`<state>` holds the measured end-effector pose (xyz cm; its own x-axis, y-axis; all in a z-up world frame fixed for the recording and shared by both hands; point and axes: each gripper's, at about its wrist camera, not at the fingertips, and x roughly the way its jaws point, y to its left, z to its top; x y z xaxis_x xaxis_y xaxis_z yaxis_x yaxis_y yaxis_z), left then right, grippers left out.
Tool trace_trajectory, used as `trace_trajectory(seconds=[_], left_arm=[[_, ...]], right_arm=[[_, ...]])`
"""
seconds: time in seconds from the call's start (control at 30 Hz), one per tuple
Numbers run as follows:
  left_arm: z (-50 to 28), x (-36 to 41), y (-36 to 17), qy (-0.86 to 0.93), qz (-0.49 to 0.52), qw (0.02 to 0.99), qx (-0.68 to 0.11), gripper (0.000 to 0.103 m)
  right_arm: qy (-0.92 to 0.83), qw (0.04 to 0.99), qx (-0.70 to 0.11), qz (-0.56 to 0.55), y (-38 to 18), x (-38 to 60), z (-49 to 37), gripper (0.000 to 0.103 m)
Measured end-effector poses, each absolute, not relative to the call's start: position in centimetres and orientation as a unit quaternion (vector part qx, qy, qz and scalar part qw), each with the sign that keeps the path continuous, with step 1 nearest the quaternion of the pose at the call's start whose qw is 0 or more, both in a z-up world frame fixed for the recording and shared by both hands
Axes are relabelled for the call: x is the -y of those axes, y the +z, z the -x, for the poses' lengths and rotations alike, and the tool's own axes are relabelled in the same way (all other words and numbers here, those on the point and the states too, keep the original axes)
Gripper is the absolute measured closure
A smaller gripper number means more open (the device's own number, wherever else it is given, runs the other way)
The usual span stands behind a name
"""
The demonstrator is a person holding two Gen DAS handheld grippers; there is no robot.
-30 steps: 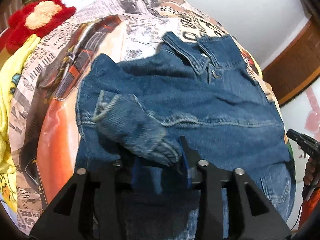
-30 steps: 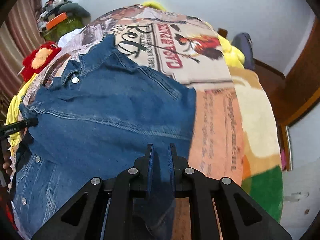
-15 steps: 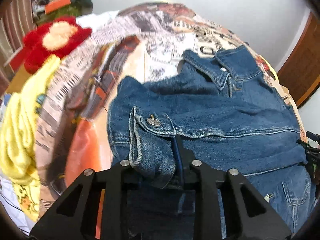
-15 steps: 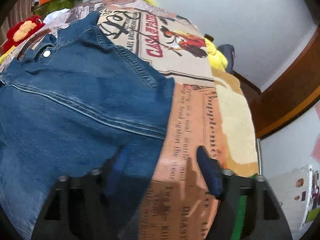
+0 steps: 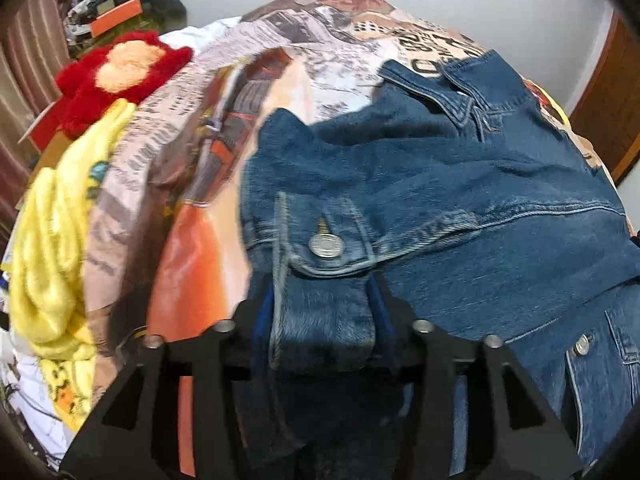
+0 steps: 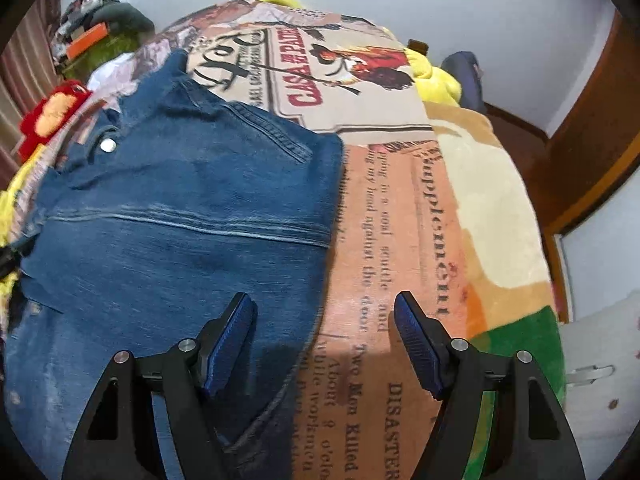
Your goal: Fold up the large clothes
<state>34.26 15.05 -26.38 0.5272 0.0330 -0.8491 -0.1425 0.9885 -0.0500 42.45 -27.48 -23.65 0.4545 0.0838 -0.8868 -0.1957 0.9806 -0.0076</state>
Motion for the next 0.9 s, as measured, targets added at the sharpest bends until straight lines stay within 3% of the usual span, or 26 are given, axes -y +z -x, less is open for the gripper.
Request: trace_trajectory(seconds=[0.13,0.37,0.63,0.9], left_arm=[[-33.2,-16.7,-24.8,0.033,0.073,0.870,-0.486,0.037],[-33.1,-17.9,-21.7,0.050,0.017,0.874,-0.483,0.034],[-38.1,-17.8,-19.1,0.053,0.014,0.885,-0.462,0.015],[-45.3,-16.9,-20.8,0.015,0.057,0.872,-0.485,0.015]], right_arm=[[0.104,0.847,-0.521,0.023,-22.5,27.3,-42.7,0.032],[0.132,0.866,-0.483,0.009,-19.2,26.0,-43.4,0.032],[0.150,0.877,-0.456,0.025,-16.1,24.2,-46.8,0.031],[0.181,0.858,-0.480,-0.004,-16.9,21.3,-52.5,0.030]])
